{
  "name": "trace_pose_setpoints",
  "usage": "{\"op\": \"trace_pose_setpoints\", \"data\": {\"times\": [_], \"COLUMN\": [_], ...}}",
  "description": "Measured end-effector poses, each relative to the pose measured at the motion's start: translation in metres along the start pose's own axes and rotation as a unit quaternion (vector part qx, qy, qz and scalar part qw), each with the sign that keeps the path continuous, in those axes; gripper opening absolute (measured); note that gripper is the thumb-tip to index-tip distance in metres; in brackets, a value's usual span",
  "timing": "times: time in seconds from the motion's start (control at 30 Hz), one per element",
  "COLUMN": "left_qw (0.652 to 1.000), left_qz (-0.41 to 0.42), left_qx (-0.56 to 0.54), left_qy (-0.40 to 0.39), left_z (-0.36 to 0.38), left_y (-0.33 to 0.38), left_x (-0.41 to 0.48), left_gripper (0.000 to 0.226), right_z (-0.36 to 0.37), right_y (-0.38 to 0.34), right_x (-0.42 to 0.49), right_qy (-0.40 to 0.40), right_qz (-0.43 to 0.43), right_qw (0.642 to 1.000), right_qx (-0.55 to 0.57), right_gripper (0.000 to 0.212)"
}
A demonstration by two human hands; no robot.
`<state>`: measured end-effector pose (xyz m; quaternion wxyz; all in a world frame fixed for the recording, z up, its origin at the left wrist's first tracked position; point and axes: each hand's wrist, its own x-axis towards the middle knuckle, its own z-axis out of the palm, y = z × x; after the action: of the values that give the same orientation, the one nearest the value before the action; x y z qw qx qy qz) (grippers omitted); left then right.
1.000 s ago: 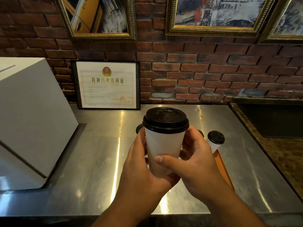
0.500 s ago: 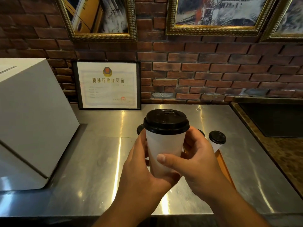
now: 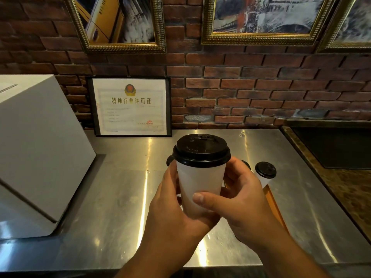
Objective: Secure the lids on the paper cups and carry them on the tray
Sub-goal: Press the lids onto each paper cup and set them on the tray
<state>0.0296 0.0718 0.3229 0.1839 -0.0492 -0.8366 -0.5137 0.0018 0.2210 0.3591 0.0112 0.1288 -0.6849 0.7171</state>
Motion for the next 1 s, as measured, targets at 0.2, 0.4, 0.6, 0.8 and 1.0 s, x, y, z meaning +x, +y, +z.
{"op": "trace_pose_setpoints", "data": {"times": [0.2,0.4,0.6,0.8,1.0], "left_qw": [1.0,1.0,1.0,0.999,1.0], "left_qz": [-0.006,-0.002,-0.003,-0.022,-0.023], "left_qx": [-0.01,0.004,0.003,-0.021,-0.015], "left_qy": [0.01,-0.006,-0.005,-0.013,0.0], "left_z": [-0.0021,-0.0024,-0.0028,-0.0019,-0.0027], "left_y": [0.0025,0.0033,0.0023,0.0051,0.0055], "left_x": [0.0048,0.0035,0.0036,0.0048,0.0073], "left_gripper": [0.102,0.109,0.108,0.112,0.103], "right_z": [-0.0004,-0.0005,-0.0043,-0.0051,-0.0045], "right_y": [0.001,0.0024,0.002,0.0042,0.0049], "right_x": [0.002,0.0032,0.0039,0.0053,0.0061], "right_qy": [-0.023,0.002,-0.031,-0.011,-0.012], "right_qz": [0.006,0.005,0.017,0.007,0.009], "right_qw": [1.0,1.0,0.999,1.0,1.0], "right_qx": [0.005,-0.002,0.024,0.013,0.02], "right_gripper": [0.072,0.072,0.078,0.072,0.076]}}
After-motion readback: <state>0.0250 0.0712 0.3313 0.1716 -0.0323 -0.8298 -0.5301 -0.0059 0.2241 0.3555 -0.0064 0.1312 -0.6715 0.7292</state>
